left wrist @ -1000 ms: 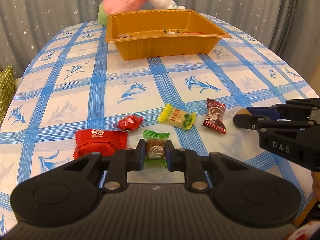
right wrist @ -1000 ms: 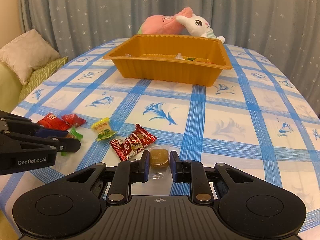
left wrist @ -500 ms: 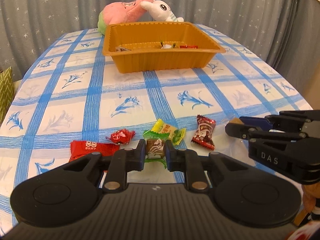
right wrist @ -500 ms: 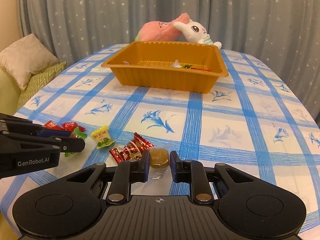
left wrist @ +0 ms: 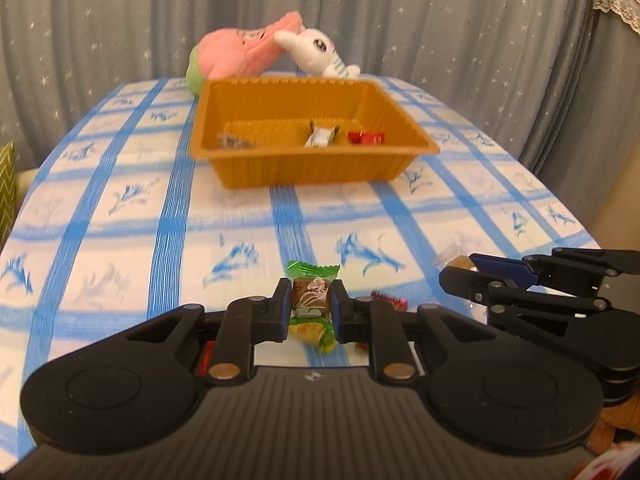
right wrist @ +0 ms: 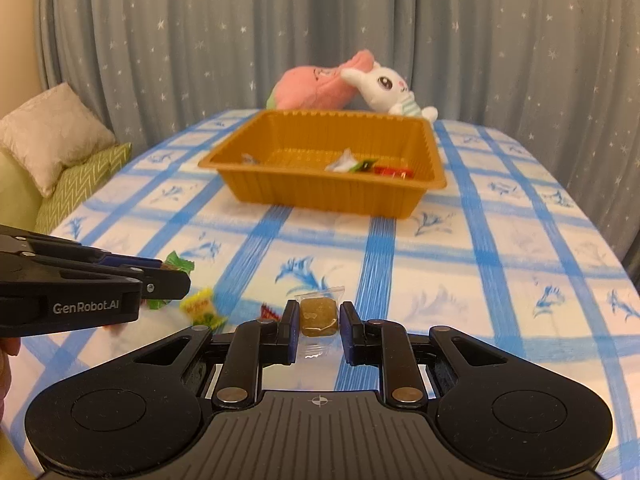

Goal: Organize snacks
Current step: 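Carry both held candies up and over the orange tray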

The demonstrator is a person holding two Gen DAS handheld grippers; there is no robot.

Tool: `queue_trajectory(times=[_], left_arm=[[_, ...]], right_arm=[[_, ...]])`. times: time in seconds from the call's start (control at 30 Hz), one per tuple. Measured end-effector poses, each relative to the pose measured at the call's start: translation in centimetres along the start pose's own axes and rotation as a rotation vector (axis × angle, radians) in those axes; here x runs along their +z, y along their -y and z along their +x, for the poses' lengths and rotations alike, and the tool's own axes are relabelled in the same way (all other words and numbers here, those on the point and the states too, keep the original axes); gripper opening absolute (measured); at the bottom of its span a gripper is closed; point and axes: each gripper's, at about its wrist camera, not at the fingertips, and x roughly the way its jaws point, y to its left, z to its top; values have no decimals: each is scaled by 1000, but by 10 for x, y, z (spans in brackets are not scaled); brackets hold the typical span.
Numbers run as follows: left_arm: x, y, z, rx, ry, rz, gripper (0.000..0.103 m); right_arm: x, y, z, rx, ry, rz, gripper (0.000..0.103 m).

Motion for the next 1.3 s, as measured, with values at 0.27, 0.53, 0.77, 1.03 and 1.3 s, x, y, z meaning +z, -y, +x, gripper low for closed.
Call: queue_trajectory(times=[0.27,0.53,0.77,1.03,1.3], left_arm=[[30,1,0,-15,39,8,18],[61,-4,7,-8,80,10,18],[82,-8,18,-9,97,5,18],[113,-13,35,-6,130,11,18],[145,-23,60,-2,149,-31,18]], right_arm=[[27,11,-4,-4,43,5,21],[61,19,2,3,88,-3,21],[87,26,13,17,108,6,21],[118,36,27,29,131,26,21],[142,57,60,23,115,79,21]])
